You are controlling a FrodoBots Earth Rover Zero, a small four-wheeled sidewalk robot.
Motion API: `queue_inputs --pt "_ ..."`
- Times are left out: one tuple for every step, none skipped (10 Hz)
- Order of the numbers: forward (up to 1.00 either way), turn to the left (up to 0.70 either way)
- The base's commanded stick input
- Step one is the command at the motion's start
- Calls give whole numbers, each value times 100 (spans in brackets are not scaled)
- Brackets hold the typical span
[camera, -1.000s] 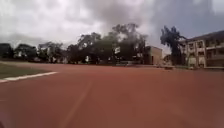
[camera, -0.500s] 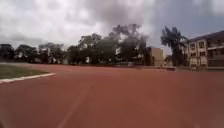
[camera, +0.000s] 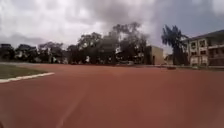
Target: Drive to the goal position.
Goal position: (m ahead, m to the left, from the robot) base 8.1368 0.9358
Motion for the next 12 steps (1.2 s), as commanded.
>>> queue_inputs --pt "60 0" --pt "60 0" --pt "60 0" --pt "60 0" --pt "60 0" --pt "60 0" --pt "60 0" --pt "60 15" --pt "60 15" --pt "60 15" --pt "60 15" --pt "60 15"
